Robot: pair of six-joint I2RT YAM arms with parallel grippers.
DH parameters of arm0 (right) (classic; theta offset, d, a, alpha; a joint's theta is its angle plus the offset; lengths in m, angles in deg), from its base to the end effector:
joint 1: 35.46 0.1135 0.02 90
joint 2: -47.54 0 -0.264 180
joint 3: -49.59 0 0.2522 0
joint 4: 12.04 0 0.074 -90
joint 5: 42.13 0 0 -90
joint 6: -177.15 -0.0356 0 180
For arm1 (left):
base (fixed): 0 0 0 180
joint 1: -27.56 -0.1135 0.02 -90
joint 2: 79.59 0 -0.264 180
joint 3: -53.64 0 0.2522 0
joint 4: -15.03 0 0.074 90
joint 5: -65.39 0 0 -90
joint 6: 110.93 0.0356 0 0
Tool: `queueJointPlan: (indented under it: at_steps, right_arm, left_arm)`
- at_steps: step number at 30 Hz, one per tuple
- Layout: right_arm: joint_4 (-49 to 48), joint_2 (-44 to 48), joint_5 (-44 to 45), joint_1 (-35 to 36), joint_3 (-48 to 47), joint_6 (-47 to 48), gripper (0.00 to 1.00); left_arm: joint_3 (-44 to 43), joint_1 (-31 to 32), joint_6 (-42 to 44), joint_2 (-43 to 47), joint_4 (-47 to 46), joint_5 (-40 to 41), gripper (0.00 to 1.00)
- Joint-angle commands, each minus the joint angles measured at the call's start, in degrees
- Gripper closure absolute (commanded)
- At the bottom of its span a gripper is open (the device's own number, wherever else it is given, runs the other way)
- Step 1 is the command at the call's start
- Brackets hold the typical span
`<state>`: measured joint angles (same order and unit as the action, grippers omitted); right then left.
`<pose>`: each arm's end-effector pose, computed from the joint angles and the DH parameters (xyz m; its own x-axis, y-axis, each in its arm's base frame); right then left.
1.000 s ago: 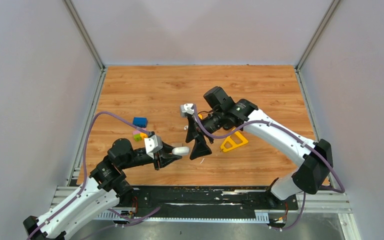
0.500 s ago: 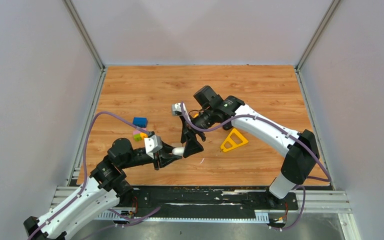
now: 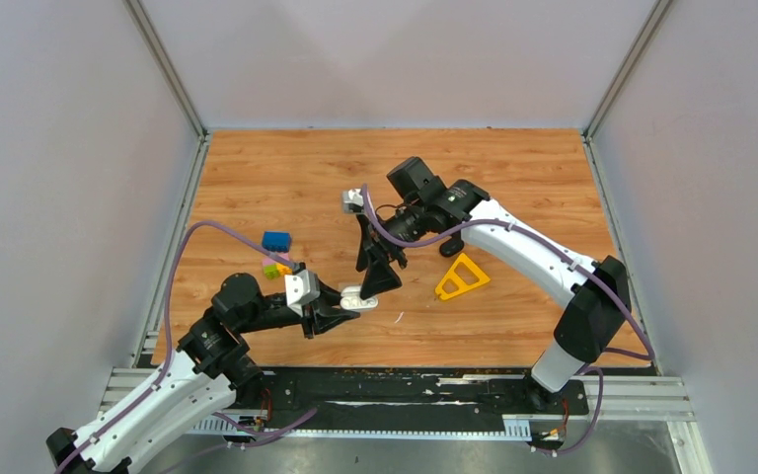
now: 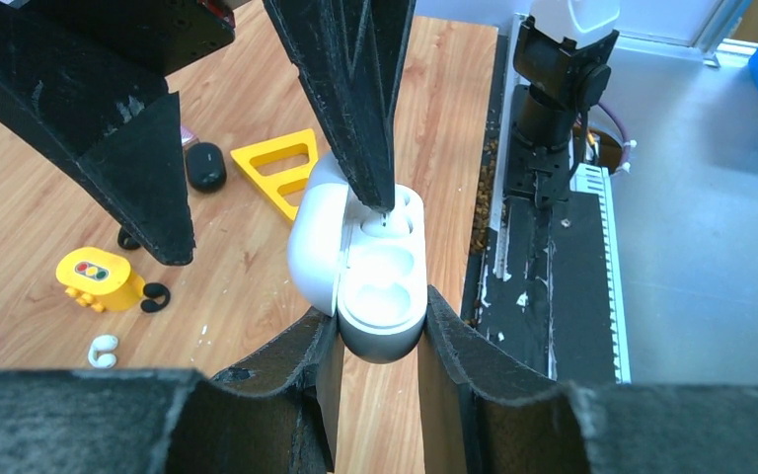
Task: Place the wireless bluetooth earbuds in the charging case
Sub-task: Open the charging case, then pick up the earbud from the center of the board.
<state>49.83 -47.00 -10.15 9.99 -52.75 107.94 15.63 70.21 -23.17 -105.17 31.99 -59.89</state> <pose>0.2207 0.2672 0.3357 -0.2732 -0.5455 -0.7924 -0.8809 -0.1891 0.4338 0.0824 -0.1038 0.2736 -0.0962 0.0452 -0.9943 0.9735 0.2123 -0.0845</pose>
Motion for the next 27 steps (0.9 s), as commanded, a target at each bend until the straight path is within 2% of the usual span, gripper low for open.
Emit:
queueJointPlan:
  at_steps: [1, 3, 6, 9, 11, 13, 15, 18, 22, 27]
  right_arm:
    - [0.0, -0.2, -1.4, -0.1, -3.0, 0.2, 0.19]
    - [1.0, 0.0, -3.6, -0.4, -4.3, 0.3, 0.19]
    - [3.8, 0.9, -13.4, -2.7, -7.9, 0.6, 0.18]
    - [4.7, 2.7, -19.9, -7.3, -11.1, 0.8, 0.17]
    - [3.1, 3.5, -20.8, -11.2, -11.3, 1.1, 0.18]
    - [-0.1, 3.5, -18.9, -14.8, -9.3, 1.0, 0.19]
    - [-4.3, 2.2, -13.0, -17.2, -6.0, 0.8, 0.23]
    - [-3.4, -3.0, -1.8, -17.7, -4.9, 8.7, 0.34]
    - [-2.0, -12.9, 10.1, -15.9, -9.3, 18.8, 0.51]
    - [5.2, -26.0, 10.8, -15.3, -24.0, 26.6, 0.55]
  left_arm:
    - [0.0, 0.1, 0.6, 0.7, -2.9, -0.9, 1.00]
    - [-0.1, 0.1, 0.6, 0.7, -2.8, -0.5, 1.00]
    - [-0.1, 0.1, 0.6, 1.2, -2.4, 0.6, 1.00]
    - [-0.1, 0.1, 0.5, 1.9, -2.3, 1.7, 1.00]
    - [-0.2, 0.1, 0.4, 2.2, -2.1, 2.3, 1.00]
    - [-0.5, 0.1, 0.6, 2.8, -1.2, 3.6, 1.00]
    - [-0.9, 0.1, 0.7, 4.6, 0.0, 6.3, 1.00]
    - [-1.2, 0.1, 0.0, 7.8, 1.3, 11.3, 1.00]
    - [-1.2, 0.1, -0.6, 12.1, 1.9, 15.3, 1.00]
    - [-1.6, 0.1, -0.7, 12.4, 2.7, 14.8, 1.00]
